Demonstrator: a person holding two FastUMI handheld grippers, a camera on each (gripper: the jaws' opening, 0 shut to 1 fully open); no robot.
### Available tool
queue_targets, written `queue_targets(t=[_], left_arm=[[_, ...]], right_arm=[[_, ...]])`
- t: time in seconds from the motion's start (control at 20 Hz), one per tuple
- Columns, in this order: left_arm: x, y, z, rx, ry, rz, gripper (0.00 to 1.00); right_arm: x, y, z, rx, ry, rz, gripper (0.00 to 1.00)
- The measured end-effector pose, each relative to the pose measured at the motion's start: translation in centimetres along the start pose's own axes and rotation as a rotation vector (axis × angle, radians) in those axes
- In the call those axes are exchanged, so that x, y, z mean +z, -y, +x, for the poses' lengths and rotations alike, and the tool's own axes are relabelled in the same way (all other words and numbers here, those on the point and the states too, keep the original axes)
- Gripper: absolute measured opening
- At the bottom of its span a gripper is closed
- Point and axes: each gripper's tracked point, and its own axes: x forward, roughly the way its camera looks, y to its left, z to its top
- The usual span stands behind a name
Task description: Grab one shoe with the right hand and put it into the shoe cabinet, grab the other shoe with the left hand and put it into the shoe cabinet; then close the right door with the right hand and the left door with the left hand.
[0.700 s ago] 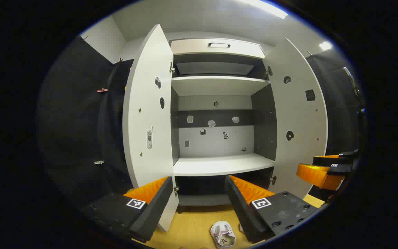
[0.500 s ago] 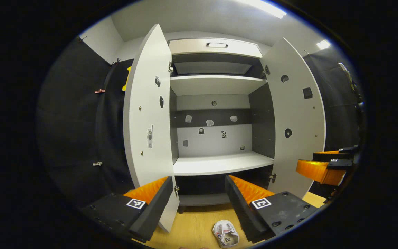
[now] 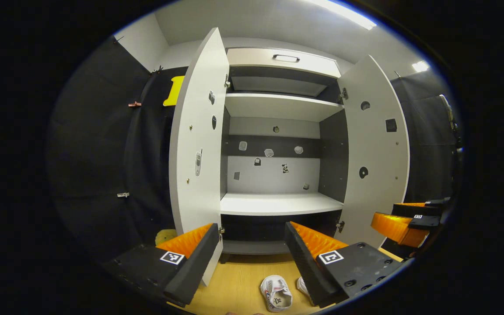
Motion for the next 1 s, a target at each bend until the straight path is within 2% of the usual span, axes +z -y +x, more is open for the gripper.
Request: queue_targets(t=[0.5,0.8,1.0], left_arm=[[-0.5,-1.1,-0.6,0.028,0.001,0.019,0.95],[-2.6,-1.9,-0.2,0.016,-0.036,0.004,0.95],[-4.4,-2.9,-0.5,0.024,-0.07,0.001,0.95]], right_arm=[[-0.4,0.6,0.4,0.0,-0.004,0.032,0.98],[-3.4,0.7,0.6,-0.019,-0.066,0.046,0.98],[-7.1,0.5,0.7,-0.022,-0.165,0.06,0.98]])
